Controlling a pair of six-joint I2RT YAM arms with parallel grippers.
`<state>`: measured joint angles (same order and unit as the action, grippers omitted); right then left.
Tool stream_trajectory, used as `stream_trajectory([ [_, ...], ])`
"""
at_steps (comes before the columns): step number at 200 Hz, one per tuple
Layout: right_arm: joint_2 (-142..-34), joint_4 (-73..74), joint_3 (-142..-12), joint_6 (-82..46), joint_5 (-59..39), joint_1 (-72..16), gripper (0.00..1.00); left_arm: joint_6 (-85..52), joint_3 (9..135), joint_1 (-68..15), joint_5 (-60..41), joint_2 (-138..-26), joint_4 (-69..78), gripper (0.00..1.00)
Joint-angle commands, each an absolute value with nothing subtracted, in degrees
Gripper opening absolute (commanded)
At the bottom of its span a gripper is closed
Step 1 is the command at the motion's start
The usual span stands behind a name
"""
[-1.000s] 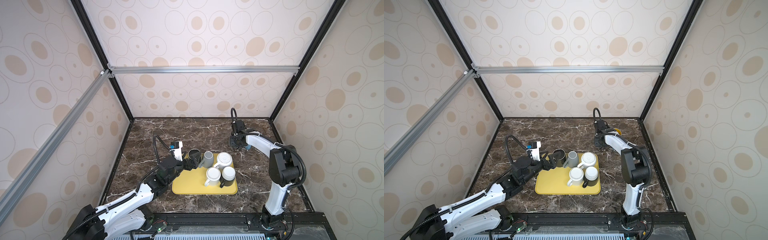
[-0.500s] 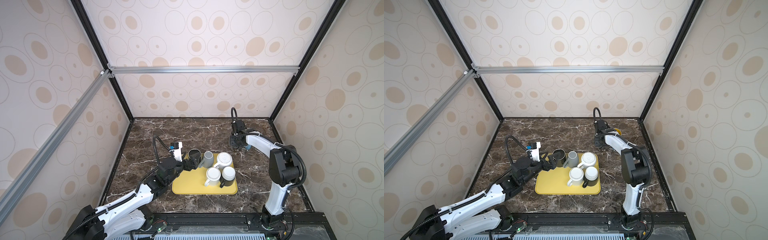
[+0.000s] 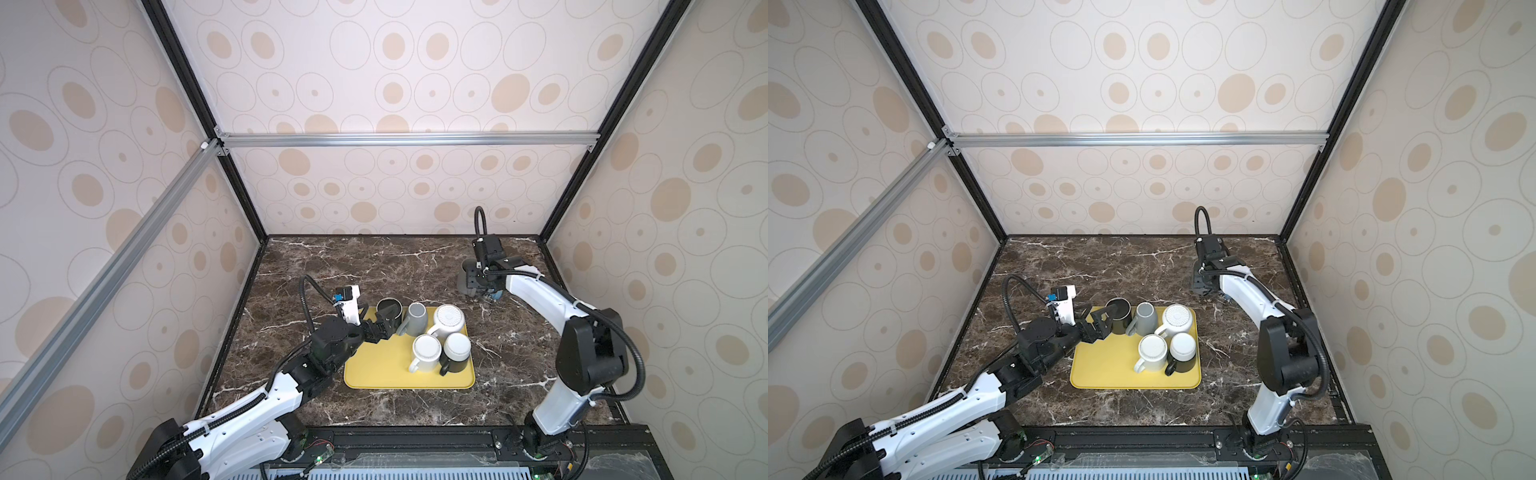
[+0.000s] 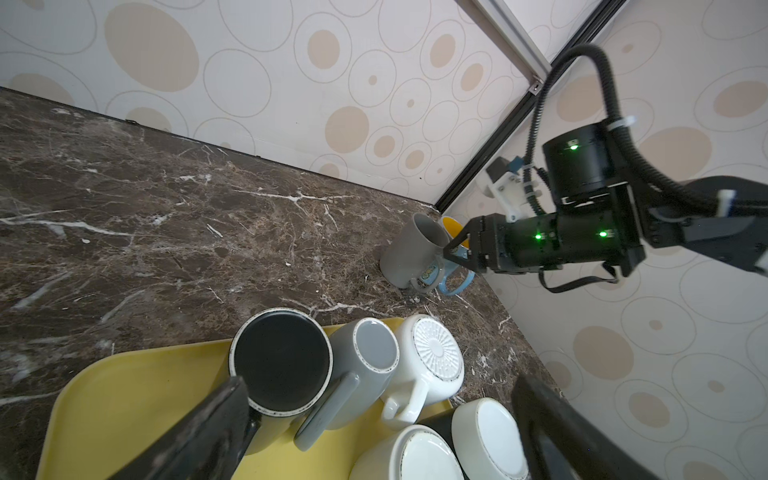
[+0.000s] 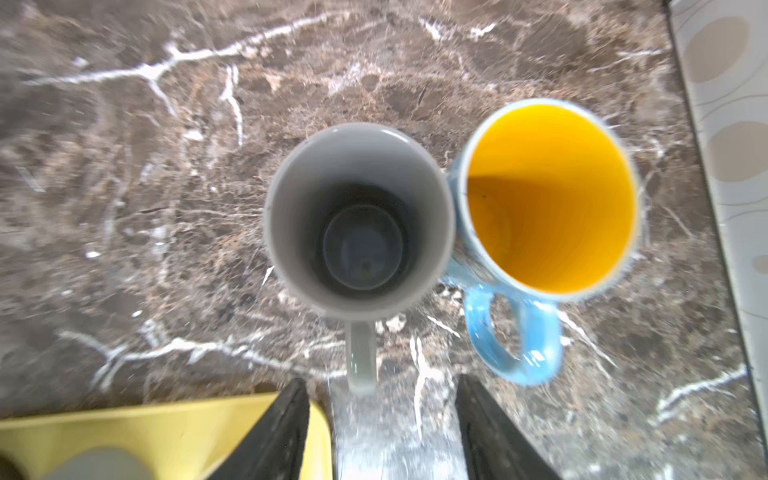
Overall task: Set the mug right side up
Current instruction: 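Open the right gripper and lift it off the grey mug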
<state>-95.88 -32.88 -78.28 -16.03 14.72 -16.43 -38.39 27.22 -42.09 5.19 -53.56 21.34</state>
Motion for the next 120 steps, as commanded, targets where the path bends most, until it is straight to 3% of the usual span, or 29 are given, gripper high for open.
stream_trajectory([
  [1,-88.57,-37.18,-77.8,-15.19,14.93,-16.59,0.6,-34.8,29.83,-41.63,8.88,-52.9,17.64,0.99],
  [48,-72.52,-27.1,-70.12,-19.46,-4.51,-20.4,0.6,-25.78,37.08,-41.54,18.97,-53.73,4.16,0.99],
  [120,-71.94,-26.73,-69.99,-18.91,-0.43,-45.56,0.59,-22.5,41.24,-41.49,18.53,-58.01,-3.58,0.97],
])
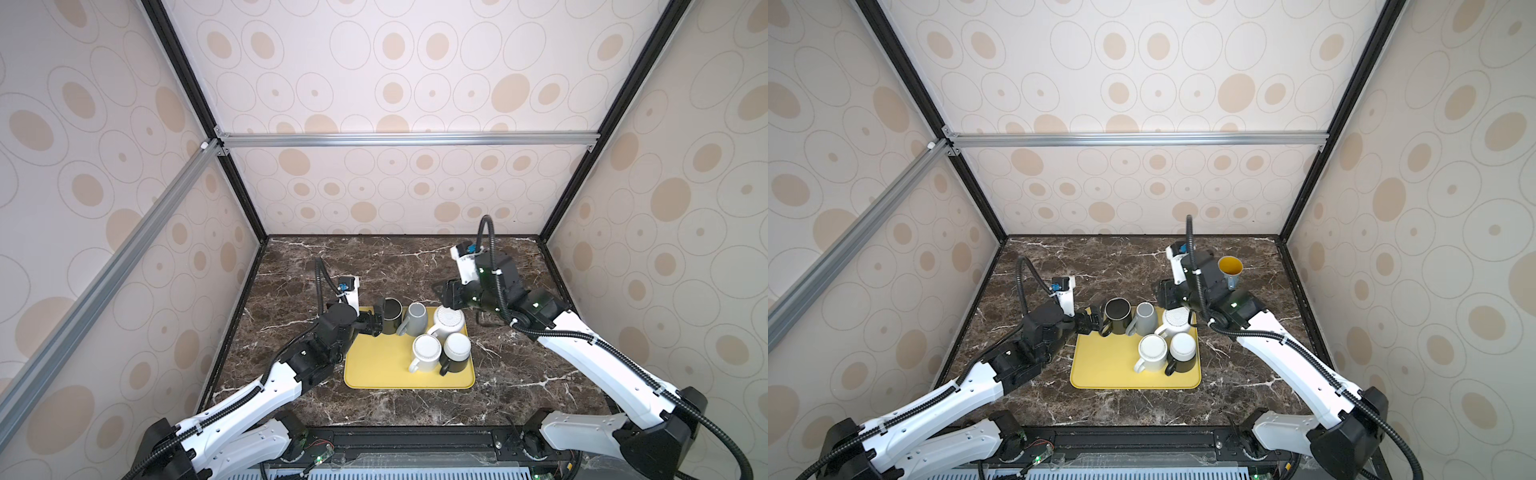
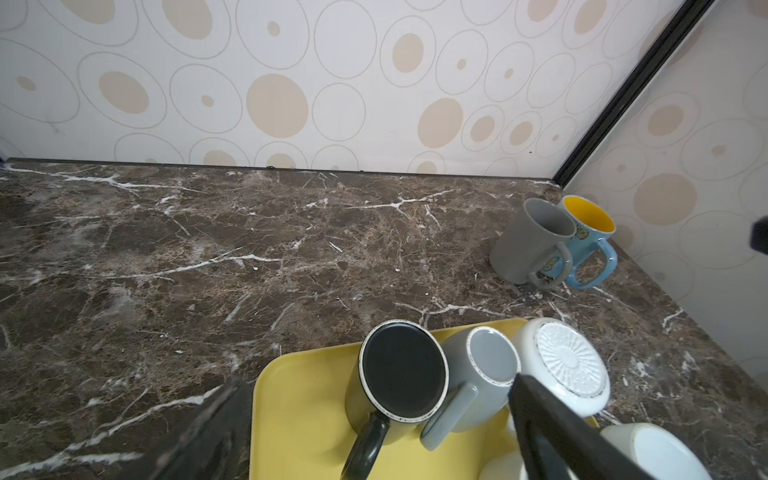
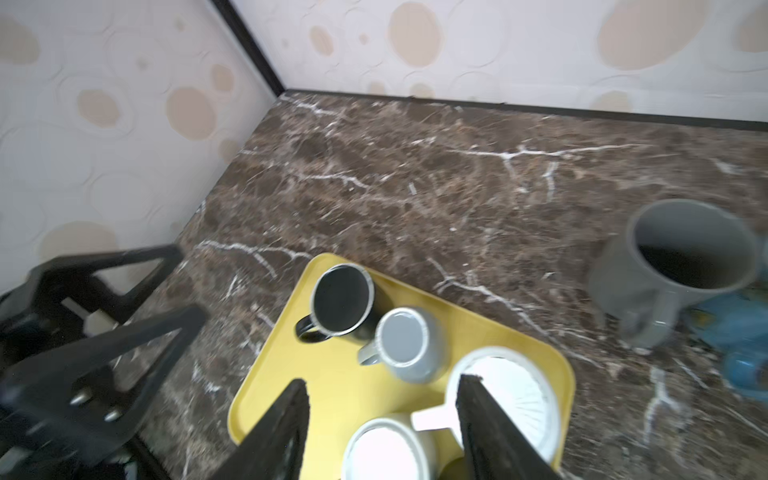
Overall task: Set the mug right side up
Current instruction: 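Open the right gripper and lift it off the grey mug, then reach the left gripper to the lying black mug while the right moves over the tray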
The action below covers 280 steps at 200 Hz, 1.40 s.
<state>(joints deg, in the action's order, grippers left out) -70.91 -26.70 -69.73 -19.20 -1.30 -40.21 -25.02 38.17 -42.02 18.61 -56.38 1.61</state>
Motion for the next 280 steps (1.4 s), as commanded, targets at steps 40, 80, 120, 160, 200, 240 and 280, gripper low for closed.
stream_trajectory([
  [40,-75.97,-29.17,-70.88,-19.5,-0.78,-51.61,0.58,-22.06,41.68,-41.57,16.04,-59.09,-7.19,0.97],
  [80,-79.12,-26.02,-65.99,-24.18,-3.22,-53.57,0.57,-20.63,41.47,-41.13,14.21,-60.11,-8.77,0.96],
  [120,-80.52,-25.55,-64.37,-26.0,-0.79,-54.03,0.56,-20.22,42.17,-40.48,10.72,-62.78,-8.76,0.92],
  [160,-80.13,-26.98,-63.46,-26.27,4.99,-53.97,0.56,-20.13,42.27,-39.49,10.55,-64.44,-7.64,0.85],
  [200,-79.45,-26.49,-62.14,-26.7,6.5,-53.97,0.57,-19.87,42.84,-38.63,8.79,-67.69,-6.43,0.8],
  [240,-79.09,-27.78,-61.59,-26.02,8.96,-53.83,0.58,-18.76,44.72,-38.13,6.49,-71.34,-7.2,0.75],
  [280,-78.8,-28.13,-61.63,-25.75,8.88,-53.7,0.58,-17.67,46.08,-37.52,2.42,-75.5,-8.47,0.73],
])
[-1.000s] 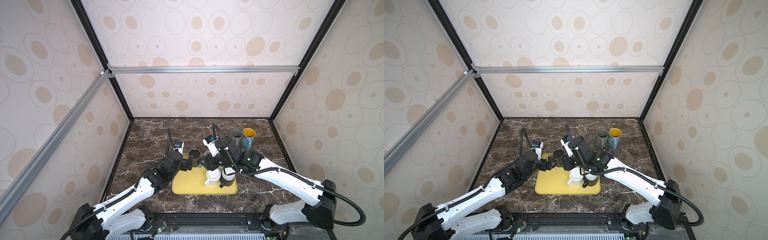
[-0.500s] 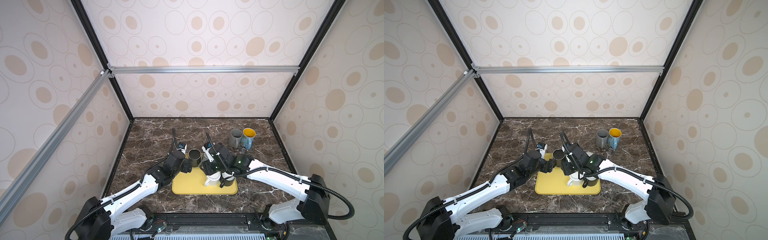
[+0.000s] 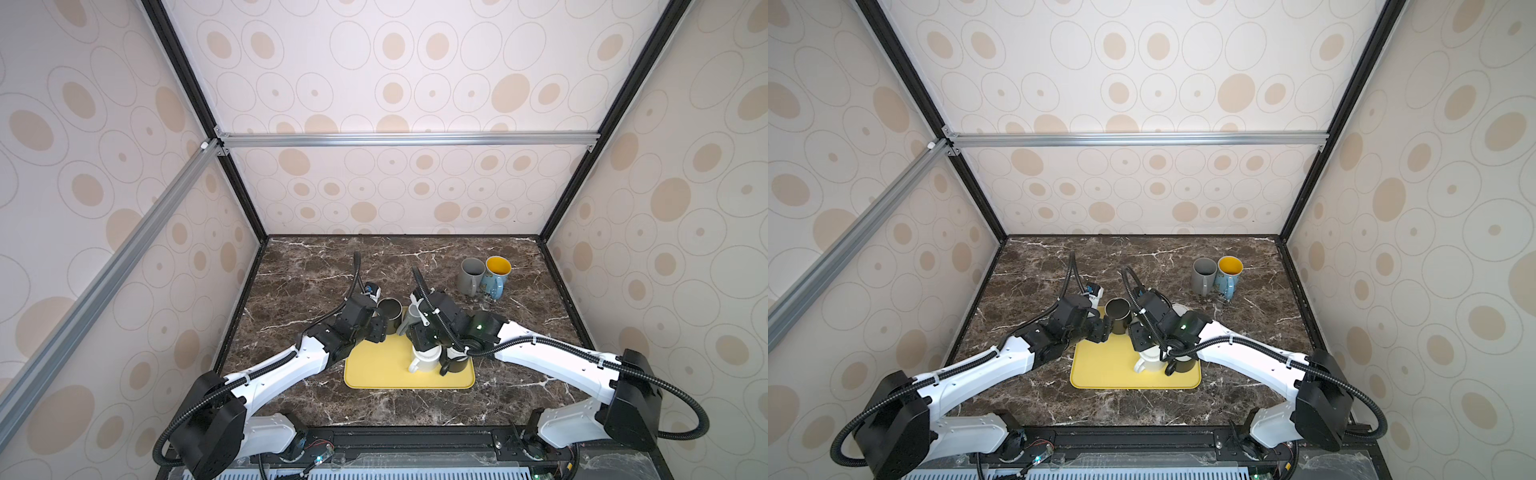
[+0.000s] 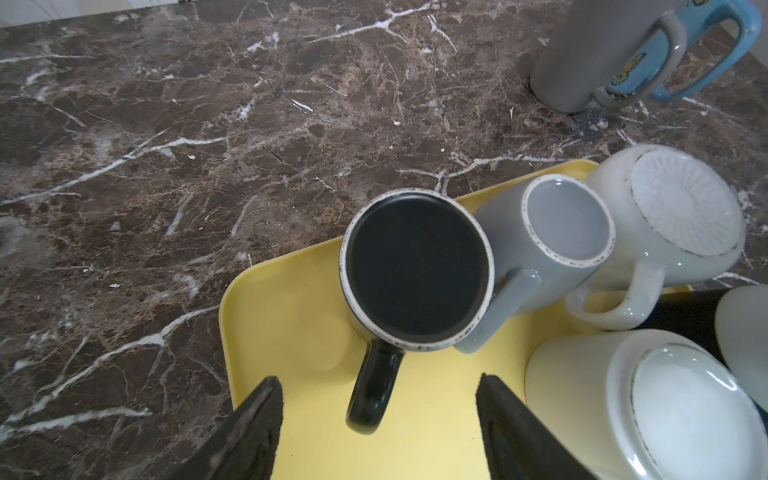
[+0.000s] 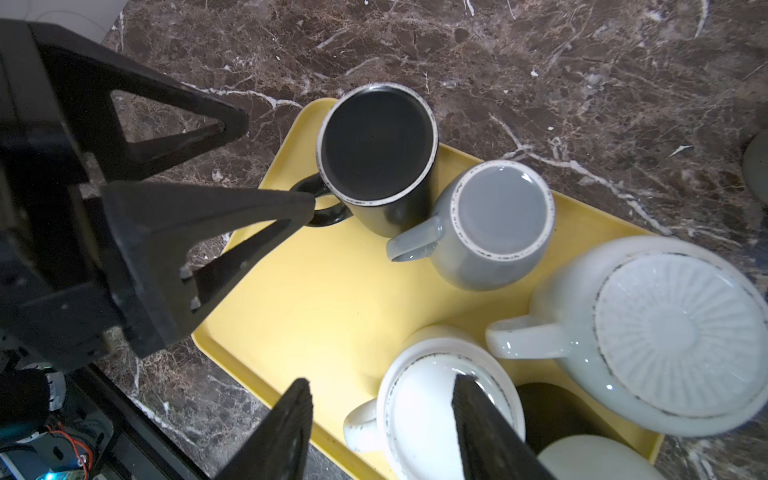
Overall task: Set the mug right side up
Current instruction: 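Reach the left gripper to the lying black mug while the right moves over the tray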
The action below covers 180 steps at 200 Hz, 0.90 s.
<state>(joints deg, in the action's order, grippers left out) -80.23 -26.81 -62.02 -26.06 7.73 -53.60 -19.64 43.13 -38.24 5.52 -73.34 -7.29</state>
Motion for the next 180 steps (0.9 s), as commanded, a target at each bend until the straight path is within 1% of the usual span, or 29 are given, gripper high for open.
stream_trajectory([
  [1,-78.82,-28.17,-61.62,-25.71,8.88,-53.7,0.57,-17.67,46.07,-37.48,2.31,-75.59,-8.54,0.73],
  [74,-78.93,-27.9,-60.91,-25.95,9.27,-53.66,0.58,-17.84,49.26,-37.02,0.1,-82.13,-11.59,0.69],
  [180,-78.57,-27.5,-59.96,-26.32,9.56,-53.44,0.58,-17.58,52.11,-36.71,2.02,-86.46,-14.32,0.62],
])
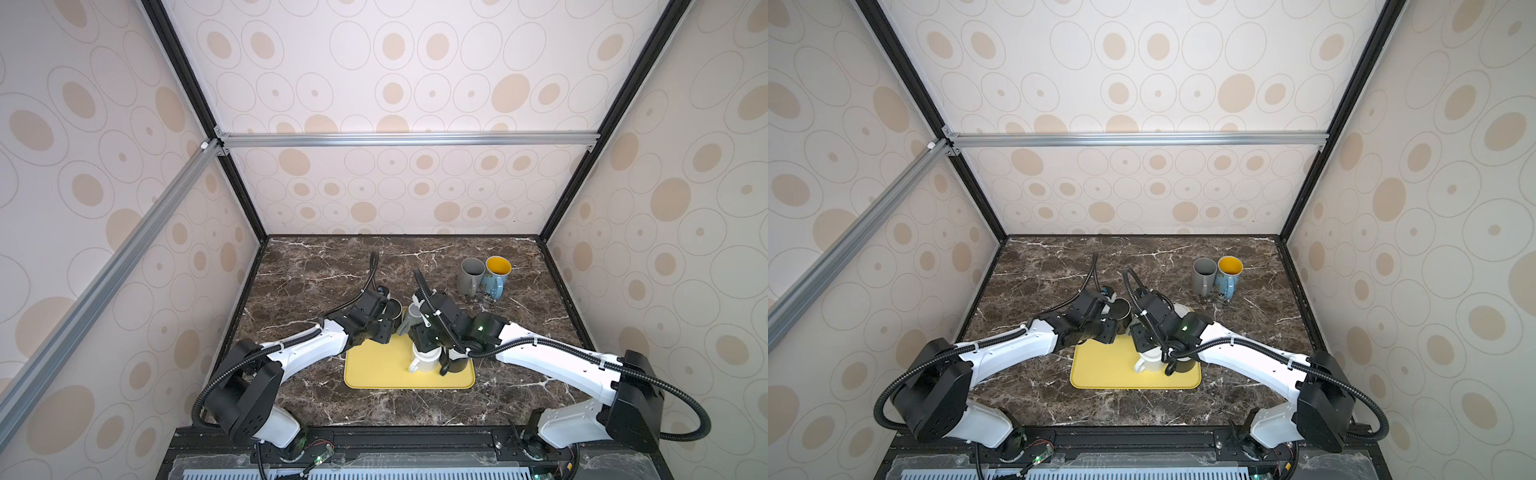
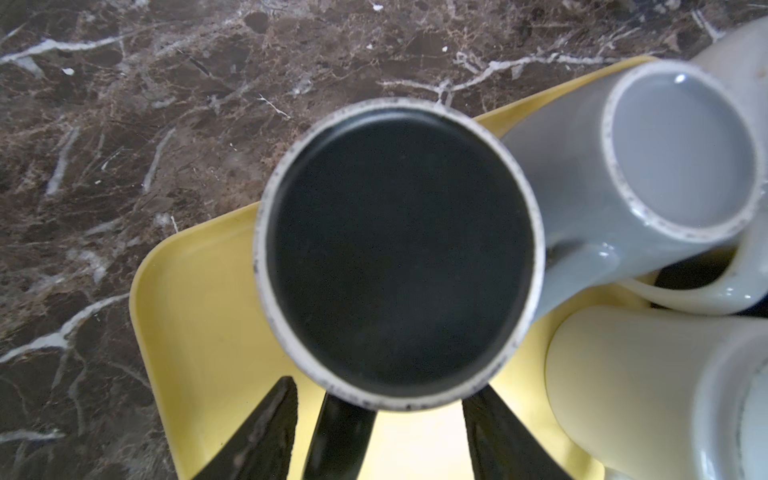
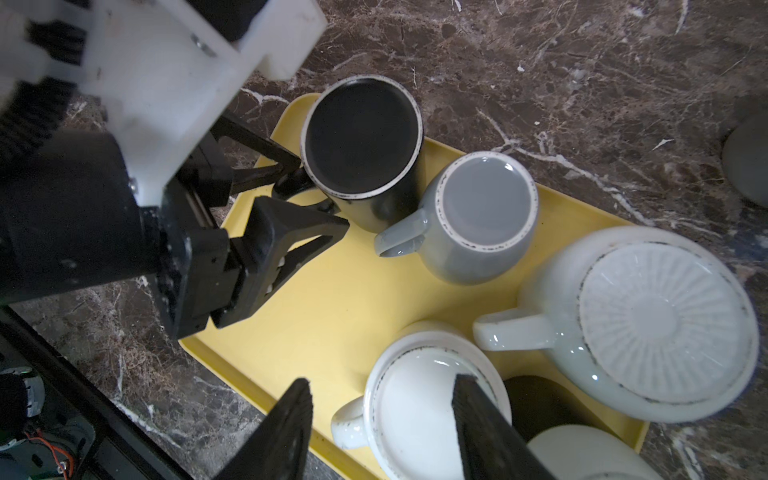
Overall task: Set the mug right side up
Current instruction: 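Reach the left gripper to the lying black mug while the right moves over the tray, then close the left gripper on the base of the lying black mug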
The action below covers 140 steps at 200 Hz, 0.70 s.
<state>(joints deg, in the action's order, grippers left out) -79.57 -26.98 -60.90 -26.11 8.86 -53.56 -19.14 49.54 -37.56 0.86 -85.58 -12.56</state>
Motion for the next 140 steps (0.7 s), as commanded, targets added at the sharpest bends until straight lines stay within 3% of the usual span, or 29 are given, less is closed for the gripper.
stream_trajectory([
  [1,-78.57,-27.5,-59.91,-26.43,9.57,-53.48,0.58,-17.58,52.16,-36.73,2.02,-86.47,-14.33,0.62],
  [140,-78.09,-27.31,-58.91,-26.37,10.36,-53.35,0.57,-17.31,53.04,-35.56,1.14,-89.92,-13.99,0.49],
])
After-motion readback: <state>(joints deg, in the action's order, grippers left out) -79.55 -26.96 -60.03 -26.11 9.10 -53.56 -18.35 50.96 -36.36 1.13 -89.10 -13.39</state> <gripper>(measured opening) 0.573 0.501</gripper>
